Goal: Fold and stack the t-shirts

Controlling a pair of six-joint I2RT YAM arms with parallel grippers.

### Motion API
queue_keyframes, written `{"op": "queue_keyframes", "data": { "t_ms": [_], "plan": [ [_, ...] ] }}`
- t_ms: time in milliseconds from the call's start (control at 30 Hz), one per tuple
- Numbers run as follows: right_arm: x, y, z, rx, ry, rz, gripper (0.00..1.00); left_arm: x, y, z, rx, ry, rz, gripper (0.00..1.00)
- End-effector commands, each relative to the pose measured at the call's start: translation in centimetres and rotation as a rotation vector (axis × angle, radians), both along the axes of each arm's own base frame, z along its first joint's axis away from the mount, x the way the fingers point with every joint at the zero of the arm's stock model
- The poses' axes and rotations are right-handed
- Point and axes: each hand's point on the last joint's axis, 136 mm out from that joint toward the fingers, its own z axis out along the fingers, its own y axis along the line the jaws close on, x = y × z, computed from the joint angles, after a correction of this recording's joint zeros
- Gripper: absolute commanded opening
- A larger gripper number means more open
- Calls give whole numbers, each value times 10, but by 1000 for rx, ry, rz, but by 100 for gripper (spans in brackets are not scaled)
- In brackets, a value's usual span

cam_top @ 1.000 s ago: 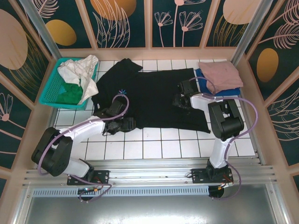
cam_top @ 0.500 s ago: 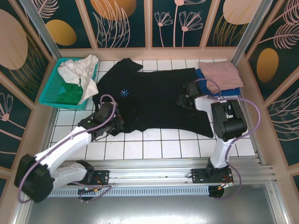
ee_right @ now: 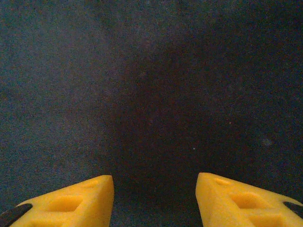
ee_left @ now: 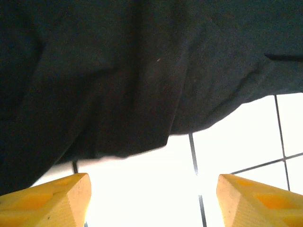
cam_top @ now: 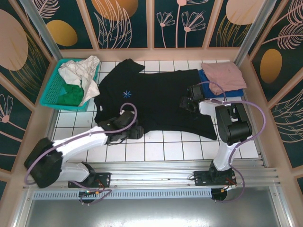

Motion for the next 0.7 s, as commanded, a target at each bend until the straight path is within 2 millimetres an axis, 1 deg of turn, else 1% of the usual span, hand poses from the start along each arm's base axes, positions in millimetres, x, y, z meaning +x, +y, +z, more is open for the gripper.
{"op": "queue_keyframes", "data": {
  "t_ms": [0,33,100,167,233,267,300,400,433,467,500,567,600,667],
  "plan": [
    [-27,-12,-22,-34,102,-2,50,27,-6,-2,75,-71,8,69],
    [-27,-13,-21,-34,101,-2,51,29,-5,-8,99,-62,7,62],
    [-28,-13,-21,-37,103,1,51,32,1,-20,175,-40,21,30],
    [-29,-14,-20,-42,106,4,51,33,14,-21,266,-31,31,14],
    [-30,-17,-17,-45,108,4,51,33,23,-12,314,-46,21,8],
    [-31,-18,-15,-47,103,6,51,32,24,-5,311,-60,7,2],
    [-31,-20,-12,-48,98,5,51,32,25,5,303,-78,0,0],
    [-34,-27,-9,-49,94,-5,51,31,28,38,284,-123,-7,0],
    [-36,-29,-9,-49,95,-8,51,28,32,44,289,-126,-14,0],
    [-37,-30,-9,-49,92,-11,51,31,29,67,258,-161,-13,0],
    [-37,-30,-8,-48,90,-12,51,30,28,81,237,-178,-22,0],
    [-39,-31,-11,-48,94,-12,51,25,25,103,195,-195,-54,0],
    [-40,-31,-12,-45,94,-16,51,23,26,111,189,-201,-58,0],
    [-43,-32,-15,-40,95,-24,51,19,29,115,192,-193,-60,0]
  ]
}}
